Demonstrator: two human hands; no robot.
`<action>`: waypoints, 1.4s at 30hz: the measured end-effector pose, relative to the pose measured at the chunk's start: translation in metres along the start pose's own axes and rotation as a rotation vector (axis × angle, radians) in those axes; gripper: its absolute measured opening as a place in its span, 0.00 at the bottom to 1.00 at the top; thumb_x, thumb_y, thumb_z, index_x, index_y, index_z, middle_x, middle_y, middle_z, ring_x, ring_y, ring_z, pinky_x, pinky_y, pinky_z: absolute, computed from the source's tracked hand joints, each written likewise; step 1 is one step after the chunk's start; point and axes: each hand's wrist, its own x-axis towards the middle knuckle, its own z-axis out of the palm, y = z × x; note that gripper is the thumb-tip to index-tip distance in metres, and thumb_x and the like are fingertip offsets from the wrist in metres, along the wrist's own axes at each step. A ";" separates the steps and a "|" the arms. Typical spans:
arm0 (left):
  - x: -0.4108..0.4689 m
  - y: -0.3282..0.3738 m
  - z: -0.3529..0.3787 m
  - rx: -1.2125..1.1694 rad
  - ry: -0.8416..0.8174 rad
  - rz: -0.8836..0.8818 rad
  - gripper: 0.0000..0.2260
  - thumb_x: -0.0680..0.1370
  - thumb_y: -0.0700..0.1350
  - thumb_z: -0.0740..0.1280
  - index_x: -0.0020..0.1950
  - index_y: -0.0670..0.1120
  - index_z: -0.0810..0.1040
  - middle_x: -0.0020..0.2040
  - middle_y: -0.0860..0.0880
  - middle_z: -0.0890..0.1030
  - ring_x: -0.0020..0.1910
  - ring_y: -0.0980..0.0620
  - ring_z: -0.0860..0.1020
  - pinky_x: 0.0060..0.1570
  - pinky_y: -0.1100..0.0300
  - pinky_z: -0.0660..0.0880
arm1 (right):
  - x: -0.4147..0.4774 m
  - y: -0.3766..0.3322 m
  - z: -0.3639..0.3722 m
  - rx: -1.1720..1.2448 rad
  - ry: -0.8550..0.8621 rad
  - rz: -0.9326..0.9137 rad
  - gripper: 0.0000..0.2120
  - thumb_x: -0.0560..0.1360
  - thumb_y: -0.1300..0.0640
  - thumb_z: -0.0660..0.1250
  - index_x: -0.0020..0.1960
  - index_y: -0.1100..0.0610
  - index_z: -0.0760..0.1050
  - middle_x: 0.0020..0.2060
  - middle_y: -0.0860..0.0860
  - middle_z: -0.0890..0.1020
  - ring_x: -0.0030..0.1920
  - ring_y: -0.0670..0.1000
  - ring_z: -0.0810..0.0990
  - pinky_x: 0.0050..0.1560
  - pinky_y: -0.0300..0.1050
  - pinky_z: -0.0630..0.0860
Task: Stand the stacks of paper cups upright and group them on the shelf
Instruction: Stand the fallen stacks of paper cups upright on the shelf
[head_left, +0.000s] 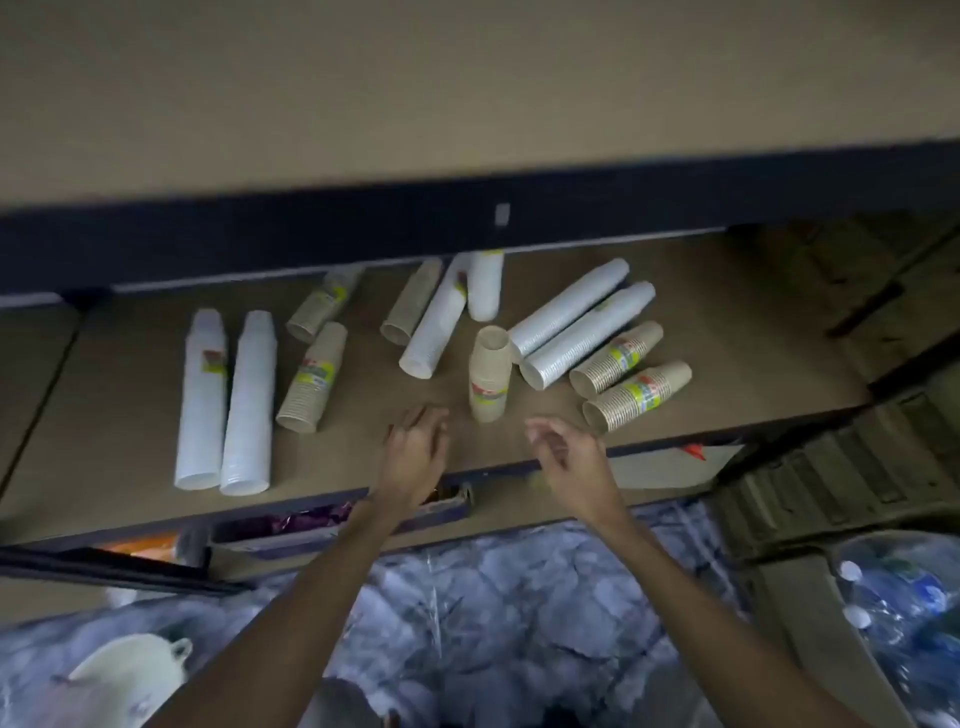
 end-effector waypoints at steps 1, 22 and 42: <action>0.003 -0.004 0.008 0.012 0.019 0.023 0.13 0.78 0.44 0.59 0.61 0.47 0.76 0.58 0.48 0.79 0.54 0.46 0.77 0.55 0.49 0.72 | 0.002 0.009 0.005 0.018 0.033 -0.026 0.09 0.80 0.59 0.64 0.58 0.53 0.80 0.45 0.44 0.85 0.46 0.43 0.83 0.50 0.39 0.79; 0.011 -0.015 0.045 0.340 0.114 0.070 0.16 0.80 0.53 0.55 0.63 0.46 0.71 0.65 0.45 0.73 0.63 0.43 0.71 0.59 0.48 0.65 | -0.007 0.047 -0.076 -0.090 0.556 -0.088 0.08 0.76 0.54 0.64 0.46 0.57 0.80 0.34 0.50 0.83 0.40 0.50 0.81 0.42 0.43 0.77; 0.012 -0.021 0.048 0.395 0.096 0.068 0.22 0.82 0.56 0.53 0.73 0.47 0.66 0.73 0.47 0.66 0.70 0.47 0.66 0.66 0.49 0.62 | 0.064 0.069 -0.128 0.101 0.567 0.202 0.25 0.71 0.50 0.74 0.63 0.59 0.72 0.55 0.55 0.79 0.55 0.55 0.80 0.48 0.46 0.77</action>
